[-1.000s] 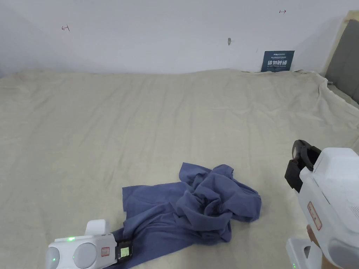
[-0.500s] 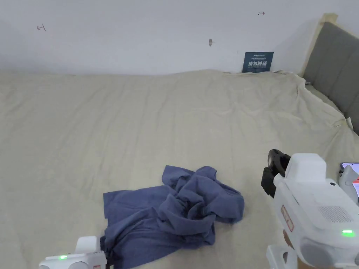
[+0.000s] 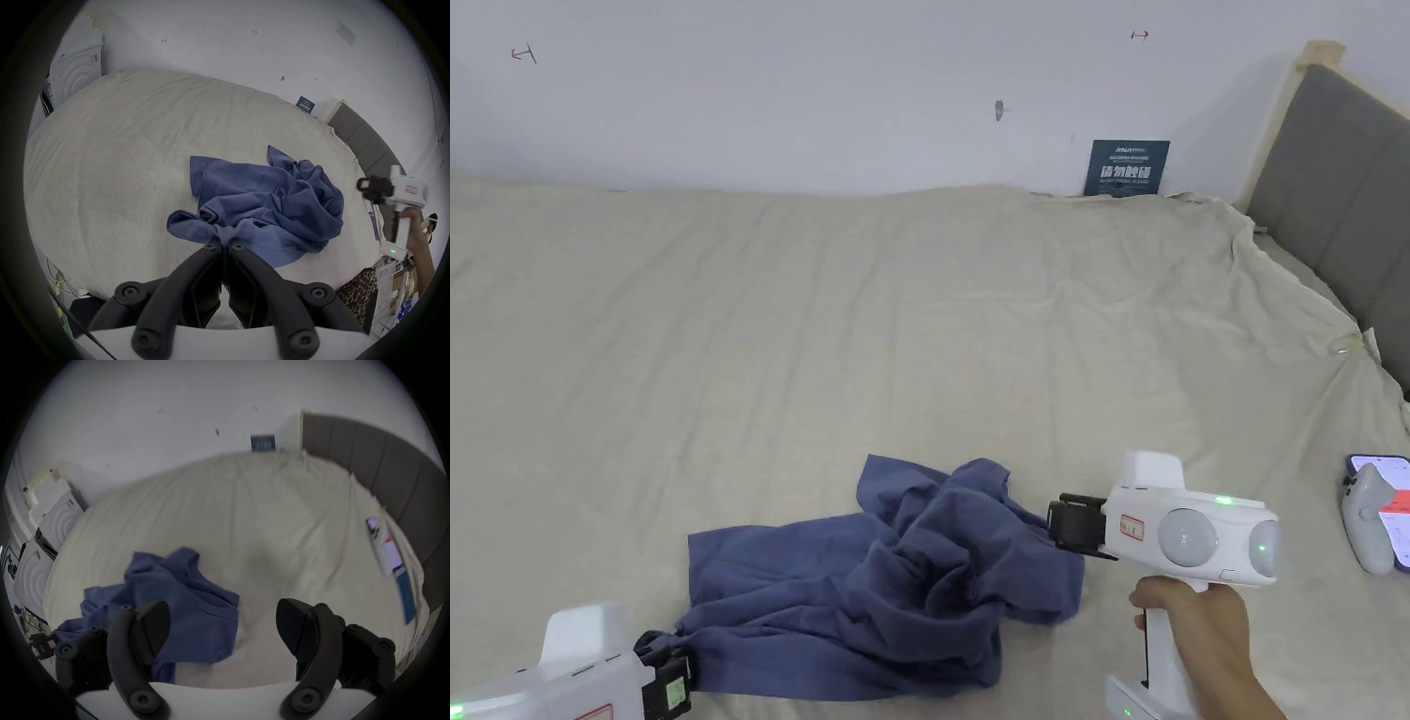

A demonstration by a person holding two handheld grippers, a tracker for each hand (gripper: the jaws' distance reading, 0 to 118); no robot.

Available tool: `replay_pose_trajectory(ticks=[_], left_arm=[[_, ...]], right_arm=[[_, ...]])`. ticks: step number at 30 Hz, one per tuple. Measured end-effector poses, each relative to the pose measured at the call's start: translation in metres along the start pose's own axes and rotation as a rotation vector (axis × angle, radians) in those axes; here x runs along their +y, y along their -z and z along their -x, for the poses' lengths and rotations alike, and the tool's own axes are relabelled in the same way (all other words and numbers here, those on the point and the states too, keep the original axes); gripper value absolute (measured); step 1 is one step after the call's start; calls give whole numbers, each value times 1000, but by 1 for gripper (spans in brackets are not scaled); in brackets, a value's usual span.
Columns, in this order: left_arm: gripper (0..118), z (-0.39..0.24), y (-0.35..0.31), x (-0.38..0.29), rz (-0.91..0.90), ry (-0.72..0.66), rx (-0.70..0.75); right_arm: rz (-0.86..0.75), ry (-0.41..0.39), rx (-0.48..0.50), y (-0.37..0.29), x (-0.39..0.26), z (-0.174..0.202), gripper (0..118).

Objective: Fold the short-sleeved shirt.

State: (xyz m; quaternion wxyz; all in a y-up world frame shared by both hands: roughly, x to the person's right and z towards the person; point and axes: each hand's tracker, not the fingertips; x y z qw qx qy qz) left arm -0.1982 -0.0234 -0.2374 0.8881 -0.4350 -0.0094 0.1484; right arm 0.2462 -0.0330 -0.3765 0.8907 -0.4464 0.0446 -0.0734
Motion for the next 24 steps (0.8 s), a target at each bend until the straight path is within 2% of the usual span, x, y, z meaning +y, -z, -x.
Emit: replay_pose_trajectory(ticks=[4, 6, 7, 9, 10, 12, 14, 16, 20, 24], left_arm=[[2, 2, 7, 3, 9, -17, 0], [2, 2, 12, 3, 20, -19, 1], [2, 3, 13, 3, 23, -20, 1], [2, 3, 14, 3, 29, -18, 4], [2, 3, 14, 3, 31, -19, 4], [2, 4, 14, 2, 33, -21, 2], [2, 6, 12, 2, 32, -23, -3], [2, 7, 8, 3, 31, -23, -8], [2, 6, -1, 9, 27, -13, -24], [2, 3, -11, 16, 6, 22, -25]], right_arm=[[115, -30, -53, 53, 2, -6, 92], [143, -34, -36, 70, 0, -5, 91], [160, -20, -35, 76, -2, -4, 86], [179, -23, -4, 76, -9, 6, 64], [182, -31, 19, 79, -11, 9, 45], [169, -28, 12, 74, -16, 14, 40], [145, -20, 28, 67, -16, 12, 5], [92, -5, 57, 56, -15, 5, 5], [-20, -61, 58, 13, -9, 14, 5], [-116, -45, 88, -22, 2, 12, 5]])
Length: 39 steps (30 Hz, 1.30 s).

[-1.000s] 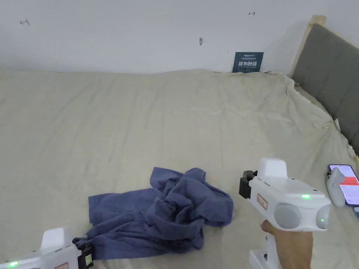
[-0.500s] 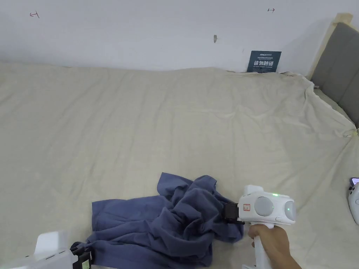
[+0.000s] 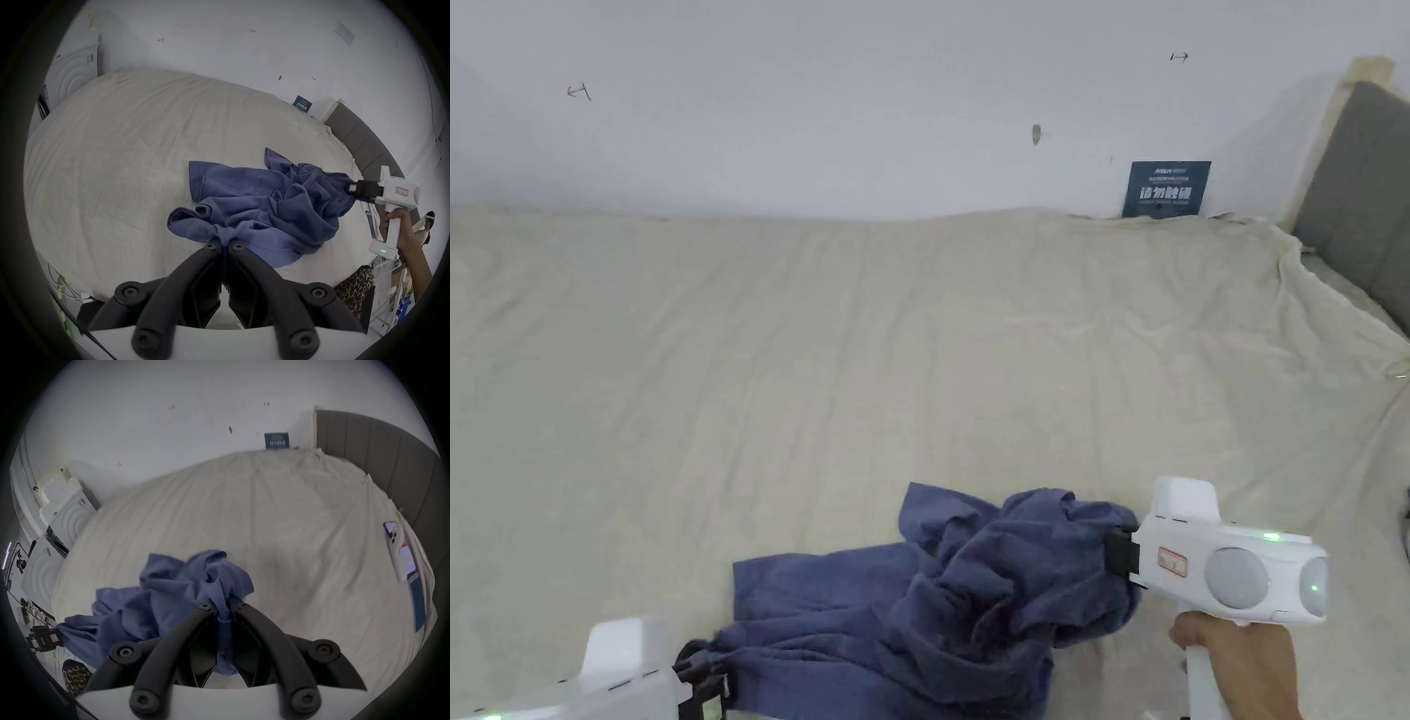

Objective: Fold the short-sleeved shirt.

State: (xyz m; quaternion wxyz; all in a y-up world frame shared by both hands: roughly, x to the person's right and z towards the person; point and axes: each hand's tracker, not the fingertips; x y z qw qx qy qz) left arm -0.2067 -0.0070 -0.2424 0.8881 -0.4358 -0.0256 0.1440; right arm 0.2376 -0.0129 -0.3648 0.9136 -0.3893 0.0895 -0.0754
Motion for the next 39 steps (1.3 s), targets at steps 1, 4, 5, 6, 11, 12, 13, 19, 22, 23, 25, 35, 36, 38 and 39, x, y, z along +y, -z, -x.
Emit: replay_pose_trajectory(ticks=[1, 4, 5, 6, 11, 12, 13, 19, 22, 23, 25, 35, 36, 38, 39], left_arm=[[2, 1, -2, 2, -6, -1, -3], [2, 1, -6, 8, -30, -7, -9], [2, 2, -8, 11, -39, -11, -12], [2, 2, -10, 14, -47, -15, -18], [2, 5, -20, 47, -127, -41, -24], [2, 6, -23, 56, -146, -42, -19], [2, 6, -26, 68, -164, -44, -14], [2, -1, -41, 147, -291, 26, 46], [2, -12, -49, 189, -339, 38, 66], [2, -17, -50, 204, -360, 45, 72], [2, -26, -53, 231, -395, 59, 93], [2, -67, -64, 344, -564, 124, 182], [2, -69, -64, 352, -575, 124, 192], [2, -71, -61, 368, -599, 141, 222], [2, -73, -59, 373, -608, 151, 237]], right_arm=[[-16, -14, 1, -10, 5, 2, 5], [-88, -43, 18, -37, 20, 6, 5], [-123, -60, 24, -47, 26, 7, 5], [-142, -69, 31, -55, 32, 8, 5], [-223, -100, 46, -87, 72, 11, 5], [-235, -102, 46, -91, 79, 11, 5], [-251, -110, 40, -95, 89, 11, 5], [-338, -115, 1, -113, 140, 8, 5], [-373, -134, -23, -115, 169, 8, 5], [-390, -143, -34, -116, 180, 9, 5], [-428, -150, -62, -117, 200, 10, 5], [-564, -180, -216, -128, 278, 33, 5], [-572, -185, -225, -121, 288, 28, 5], [-585, -186, -245, -117, 297, 28, 5], [-592, -183, -250, -114, 298, 27, 5]])
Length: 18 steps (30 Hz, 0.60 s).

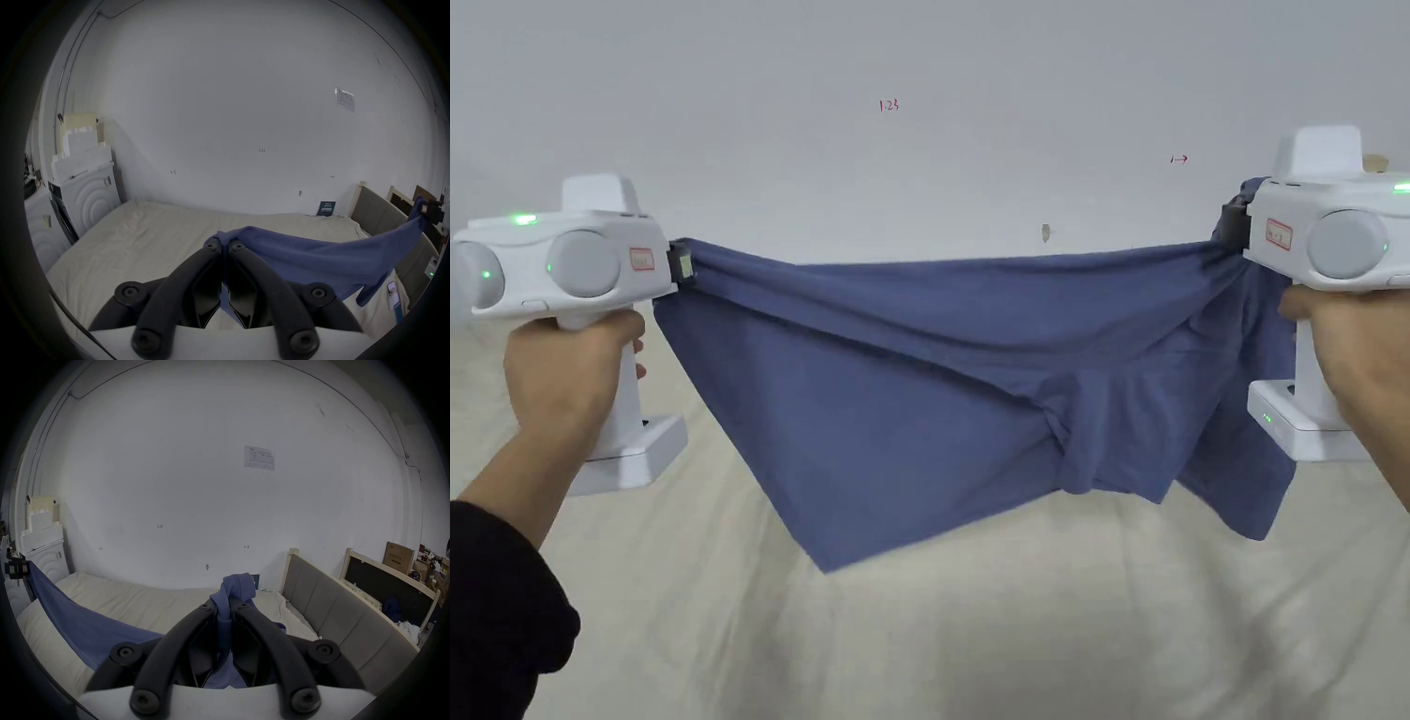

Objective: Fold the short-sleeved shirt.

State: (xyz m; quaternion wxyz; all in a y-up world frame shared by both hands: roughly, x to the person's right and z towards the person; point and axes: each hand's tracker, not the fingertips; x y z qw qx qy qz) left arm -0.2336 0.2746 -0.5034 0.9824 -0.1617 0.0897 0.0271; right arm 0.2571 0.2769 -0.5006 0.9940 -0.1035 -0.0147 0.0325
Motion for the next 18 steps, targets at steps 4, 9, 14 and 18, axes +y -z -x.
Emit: replay_pose_trajectory(ticks=[4, 9, 14, 18], left_arm=[[2, -8, 15, -3, -26, 36, 31], [2, -10, 29, -41, 4, 53, 30], [2, -4, 32, -107, 89, 100, 28], [2, 4, 19, -168, 187, 155, 19]], right_arm=[[-20, 1, -19, 16, -11, 0, 5], [22, -18, -23, 29, -53, 0, 5], [123, 8, 26, 24, -116, -2, 5], [197, 41, 25, 3, -173, -4, 5]])
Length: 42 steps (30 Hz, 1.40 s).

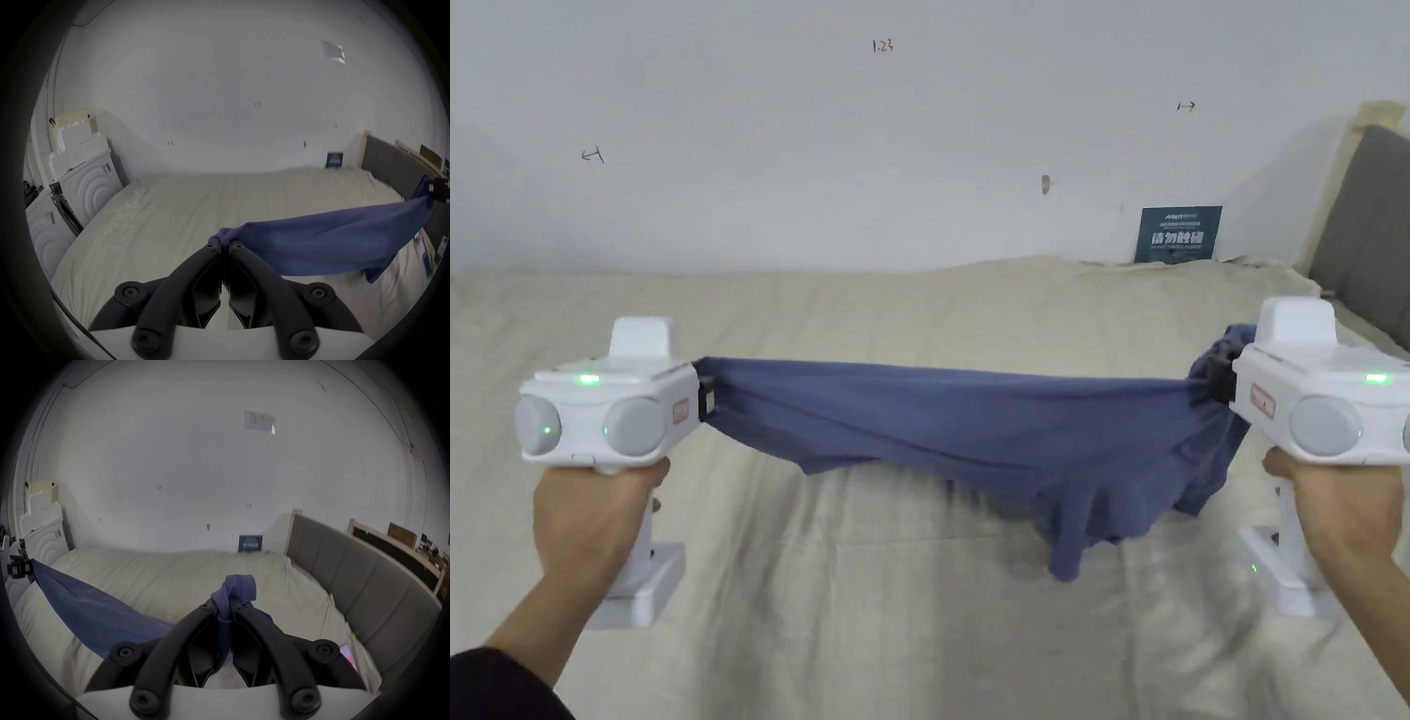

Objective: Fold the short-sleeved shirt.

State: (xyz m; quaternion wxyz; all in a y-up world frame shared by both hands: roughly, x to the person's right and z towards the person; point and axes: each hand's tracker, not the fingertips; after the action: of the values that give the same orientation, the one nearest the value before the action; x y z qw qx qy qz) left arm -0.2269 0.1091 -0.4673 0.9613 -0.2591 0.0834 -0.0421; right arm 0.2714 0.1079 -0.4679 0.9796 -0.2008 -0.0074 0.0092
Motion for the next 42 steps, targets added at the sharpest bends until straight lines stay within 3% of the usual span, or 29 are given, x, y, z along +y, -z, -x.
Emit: replay_pose_trajectory(ticks=[6, 10, 16, 27, 42], left_arm=[[2, 15, -17, -100, 93, -48, -23], [2, 29, -39, -159, 177, -154, -42], [2, 44, -79, -217, 227, -186, -27], [2, 51, -146, -279, 280, -73, -4], [2, 43, -110, -325, 506, -99, 50]], right_arm=[[80, 47, 29, -37, -83, -6, 5], [126, 85, 51, -69, -124, -6, 5], [161, 104, 74, -113, -168, -2, 5], [175, 92, 54, -186, -228, 9, 5], [479, 194, -23, -170, -301, 14, 5]])
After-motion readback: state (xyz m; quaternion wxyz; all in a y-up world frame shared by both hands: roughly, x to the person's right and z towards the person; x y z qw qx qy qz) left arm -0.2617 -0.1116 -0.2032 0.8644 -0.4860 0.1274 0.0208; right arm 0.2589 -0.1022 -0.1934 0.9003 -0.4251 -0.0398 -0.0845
